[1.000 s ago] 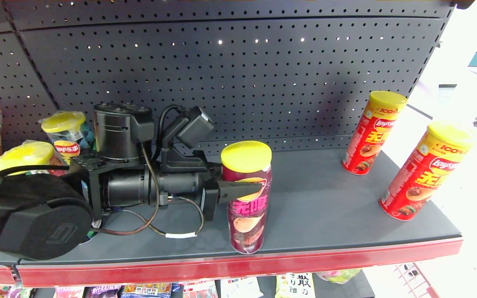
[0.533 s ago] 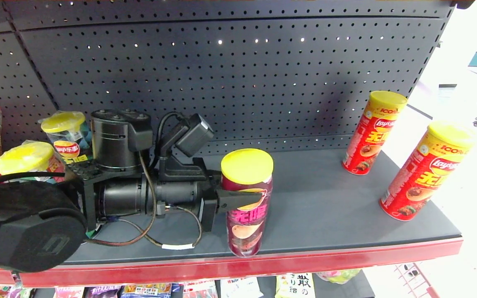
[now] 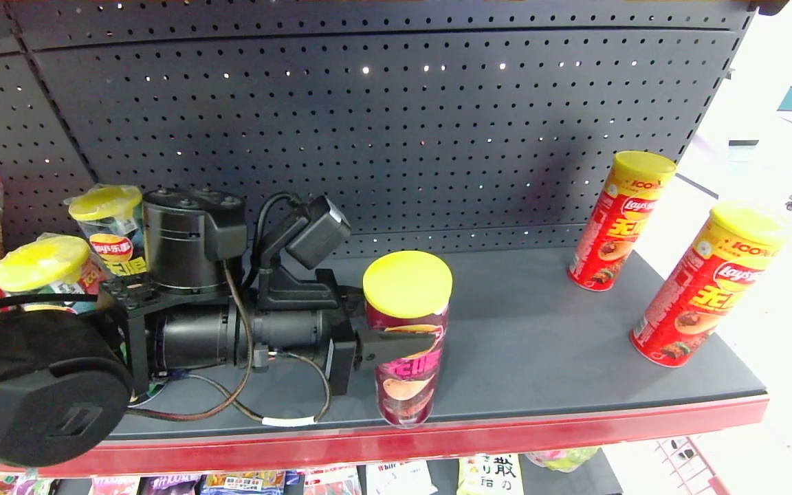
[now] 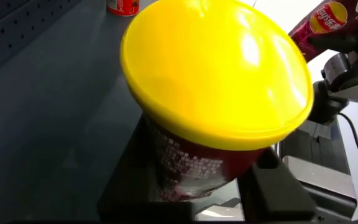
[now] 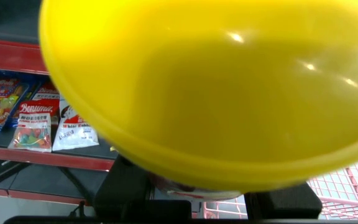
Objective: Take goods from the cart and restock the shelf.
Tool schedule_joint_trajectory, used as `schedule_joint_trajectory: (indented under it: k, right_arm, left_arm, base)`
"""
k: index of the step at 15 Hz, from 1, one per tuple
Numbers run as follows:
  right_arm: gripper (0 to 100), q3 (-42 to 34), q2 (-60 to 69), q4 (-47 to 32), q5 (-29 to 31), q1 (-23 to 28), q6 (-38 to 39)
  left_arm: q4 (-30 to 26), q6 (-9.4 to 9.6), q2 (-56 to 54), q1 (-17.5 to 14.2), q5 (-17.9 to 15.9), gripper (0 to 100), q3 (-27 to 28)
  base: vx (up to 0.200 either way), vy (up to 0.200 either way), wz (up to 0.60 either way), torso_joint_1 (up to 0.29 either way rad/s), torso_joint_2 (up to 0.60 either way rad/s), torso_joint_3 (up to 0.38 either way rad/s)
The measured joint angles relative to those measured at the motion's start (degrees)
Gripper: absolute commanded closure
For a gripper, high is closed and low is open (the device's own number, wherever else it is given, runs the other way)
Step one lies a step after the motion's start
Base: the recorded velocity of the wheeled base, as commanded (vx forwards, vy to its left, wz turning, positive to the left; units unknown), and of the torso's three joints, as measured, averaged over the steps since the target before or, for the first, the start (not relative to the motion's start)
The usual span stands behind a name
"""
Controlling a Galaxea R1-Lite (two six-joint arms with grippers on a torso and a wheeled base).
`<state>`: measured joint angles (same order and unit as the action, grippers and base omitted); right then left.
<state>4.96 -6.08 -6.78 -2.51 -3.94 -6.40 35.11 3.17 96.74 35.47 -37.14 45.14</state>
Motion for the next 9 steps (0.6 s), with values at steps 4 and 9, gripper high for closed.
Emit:
schedule_joint_trajectory:
  k: [4,9]
  right_arm:
    - [100,-0.06,-0.02,0.0,0.06,0.0,0.0]
    - [100,0.1,-0.24,0.0,-0.16,-0.07,-0.05]
  left_arm:
    - [0.13,-0.06,-0.46,-0.48,0.3,0,-0.28]
    - [0.15,-0.02,-4.02,-3.12,0.04,0,-5.64]
  base:
    - [0.0,0.0,0.0,0.0,0.0,0.0]
    - [0.0,0.0,0.0,0.0,0.0,0.0]
